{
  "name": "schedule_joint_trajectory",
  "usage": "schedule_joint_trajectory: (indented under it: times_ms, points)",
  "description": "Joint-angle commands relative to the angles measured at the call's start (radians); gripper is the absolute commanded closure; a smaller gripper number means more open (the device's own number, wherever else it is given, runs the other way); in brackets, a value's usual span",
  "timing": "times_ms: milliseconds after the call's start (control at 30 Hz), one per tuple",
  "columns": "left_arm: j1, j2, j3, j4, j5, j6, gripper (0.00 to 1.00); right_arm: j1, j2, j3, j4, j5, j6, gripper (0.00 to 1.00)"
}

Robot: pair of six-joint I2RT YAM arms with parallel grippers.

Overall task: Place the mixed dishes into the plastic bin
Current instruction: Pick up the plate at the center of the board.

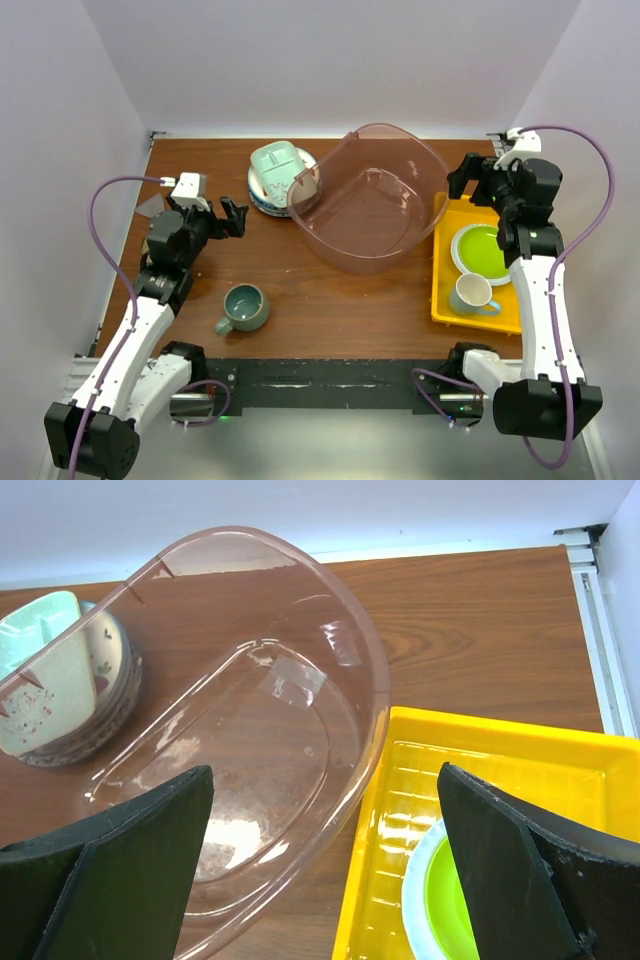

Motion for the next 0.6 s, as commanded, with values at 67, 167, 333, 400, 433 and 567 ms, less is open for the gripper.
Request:
schedule_joint_trajectory:
  times_ms: [67,167,333,400,433,567]
  points:
    - [-0.003,0.003,0.028,0.054,0.021,0.015,0.0,0.003,0.045,0.113,0.003,-0.133,-0.046,0.02]
    - [-0.003,0.003,0.028,0.053,0.016,0.015,0.0,0.003,0.042,0.078,0.028,-0.248,-0.11,0.02]
    - [-0.003,0.014,0.029,0.058,0.036,-0.007,0.0,0.001,0.022,-0.017,0.106,-0.535,-0.261,0.02]
    - [-0.003,0.015,0.031,0.068,0.044,-0.025,0.0,0.001,0.021,-0.044,0.105,-0.552,-0.29,0.02]
    - [-0.003,0.018,0.031,0.073,0.048,-0.051,0.0,0.003,0.021,-0.054,0.108,-0.563,-0.299,0.02]
    - [-0.003,0.049,0.055,0.065,0.078,-0.128,0.0,0.001,0.03,-0.083,0.108,-0.607,-0.32,0.02]
